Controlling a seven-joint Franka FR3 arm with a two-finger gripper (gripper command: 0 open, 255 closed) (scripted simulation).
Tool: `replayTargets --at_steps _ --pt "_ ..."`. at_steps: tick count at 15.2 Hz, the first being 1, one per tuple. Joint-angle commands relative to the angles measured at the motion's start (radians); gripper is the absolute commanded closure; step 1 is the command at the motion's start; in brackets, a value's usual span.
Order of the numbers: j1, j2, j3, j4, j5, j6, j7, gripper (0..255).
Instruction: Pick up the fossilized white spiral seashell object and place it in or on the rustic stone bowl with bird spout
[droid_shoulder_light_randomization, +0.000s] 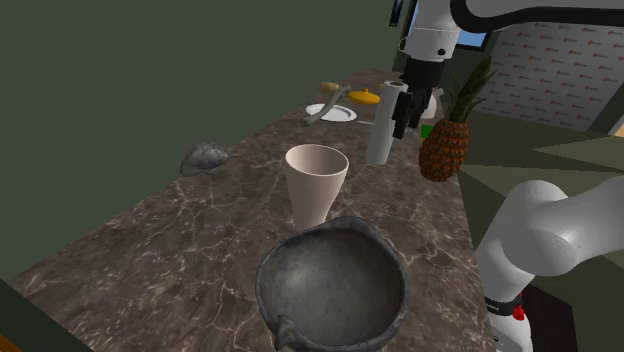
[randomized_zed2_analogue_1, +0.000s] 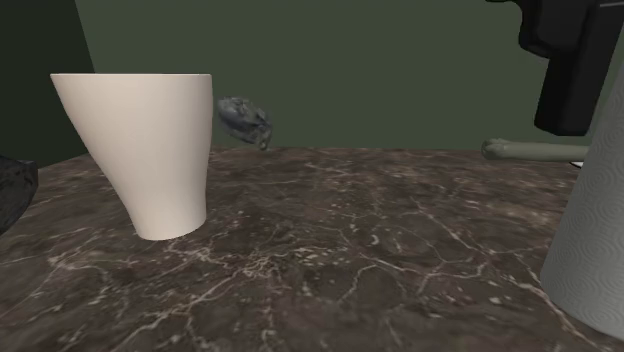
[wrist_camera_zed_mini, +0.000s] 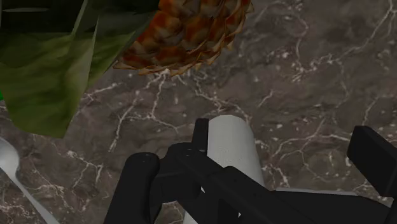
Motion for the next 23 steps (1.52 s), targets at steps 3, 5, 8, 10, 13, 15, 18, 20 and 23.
replayTargets --at_steps 3,5,8,10,13,15,18,20,23 --pt "0.004 0.029 0.041 0.014 0.045 0.011 0.079 0" --pt "0.008 0.064 0.081 0.034 0.088 0.024 0.156 0" --pt "0.011 0.127 0.139 0.074 0.146 0.049 0.271 0" --pt "0.011 0.174 0.175 0.107 0.179 0.066 0.346 0" --pt "0.009 0.252 0.228 0.166 0.22 0.095 0.457 0" --pt "0.007 0.308 0.261 0.212 0.241 0.114 0.53 0" --pt "0.002 0.4 0.309 0.29 0.262 0.143 0.641 0" --pt "-0.001 0.465 0.338 0.348 0.267 0.161 0.715 0" --pt "-0.004 0.569 0.378 0.445 0.263 0.184 0.827 0"
